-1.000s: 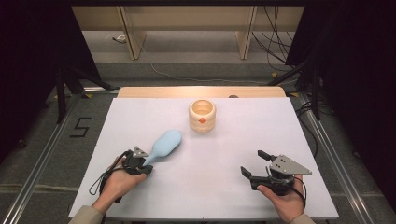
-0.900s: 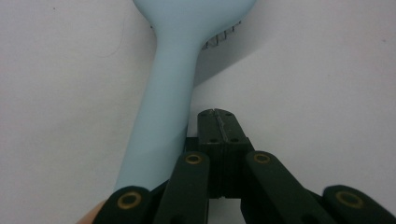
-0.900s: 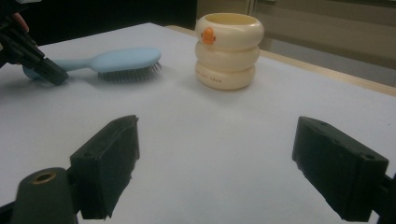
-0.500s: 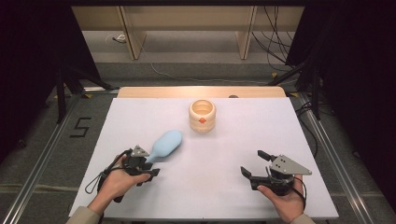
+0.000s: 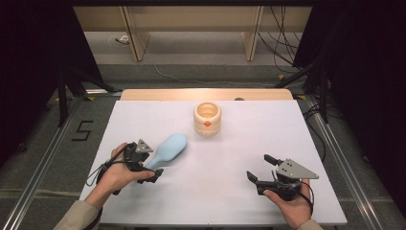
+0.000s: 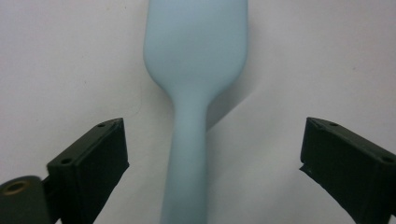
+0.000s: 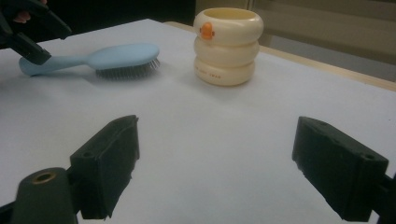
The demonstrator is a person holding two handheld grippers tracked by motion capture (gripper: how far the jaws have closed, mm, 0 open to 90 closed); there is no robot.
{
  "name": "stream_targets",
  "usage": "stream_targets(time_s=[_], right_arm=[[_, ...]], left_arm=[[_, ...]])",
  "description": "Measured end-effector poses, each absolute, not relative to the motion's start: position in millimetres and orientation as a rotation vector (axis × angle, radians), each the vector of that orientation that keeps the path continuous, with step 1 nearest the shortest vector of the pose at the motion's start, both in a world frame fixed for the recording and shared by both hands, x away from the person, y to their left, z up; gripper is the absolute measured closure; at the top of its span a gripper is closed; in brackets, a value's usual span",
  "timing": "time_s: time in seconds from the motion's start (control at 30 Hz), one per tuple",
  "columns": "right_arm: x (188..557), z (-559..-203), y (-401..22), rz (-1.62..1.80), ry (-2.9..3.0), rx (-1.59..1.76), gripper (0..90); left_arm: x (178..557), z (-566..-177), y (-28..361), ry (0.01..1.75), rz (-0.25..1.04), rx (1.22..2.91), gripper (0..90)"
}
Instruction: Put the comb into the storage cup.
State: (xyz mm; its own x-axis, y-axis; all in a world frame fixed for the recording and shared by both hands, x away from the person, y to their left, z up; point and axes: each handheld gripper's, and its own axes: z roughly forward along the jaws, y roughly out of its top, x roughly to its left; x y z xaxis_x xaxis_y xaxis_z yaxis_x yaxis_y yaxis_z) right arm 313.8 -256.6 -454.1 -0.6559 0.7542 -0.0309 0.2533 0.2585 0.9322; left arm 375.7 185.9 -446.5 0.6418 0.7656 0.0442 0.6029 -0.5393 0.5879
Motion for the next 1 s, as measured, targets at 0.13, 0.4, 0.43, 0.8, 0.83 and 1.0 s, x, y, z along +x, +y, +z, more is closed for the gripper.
stream_targets(time_s=[0.13, 0.4, 0.43, 0.8, 0.83, 1.0], right_arm=[[314.0, -454.5, -256.6, 1.39, 2.06, 0.911, 15.8], [314.0, -454.6, -256.5, 1.392, 2.06, 0.912, 15.8], [314.1, -454.7, -256.5, 1.392, 2.061, 0.913, 15.9], [314.1, -454.7, -256.8, 1.391, 2.06, 0.914, 15.8], [314.4, -454.9, -257.1, 1.391, 2.058, 0.914, 15.8], [314.2, -454.7, -257.1, 1.389, 2.06, 0.913, 15.8]], left_arm=[[393.6, -451.8, 187.0, 1.068, 0.378, 2.404, 6.1], [408.8, -462.1, 184.3, 1.104, 0.326, 2.447, 9.4], [409.7, -462.4, 183.8, 1.106, 0.326, 2.442, 10.9], [417.6, -466.3, 179.4, 1.138, 0.275, 2.478, 18.0], [419.3, -467.1, 178.8, 1.15, 0.275, 2.476, 19.0], [420.5, -467.7, 176.9, 1.151, 0.261, 2.492, 23.3]])
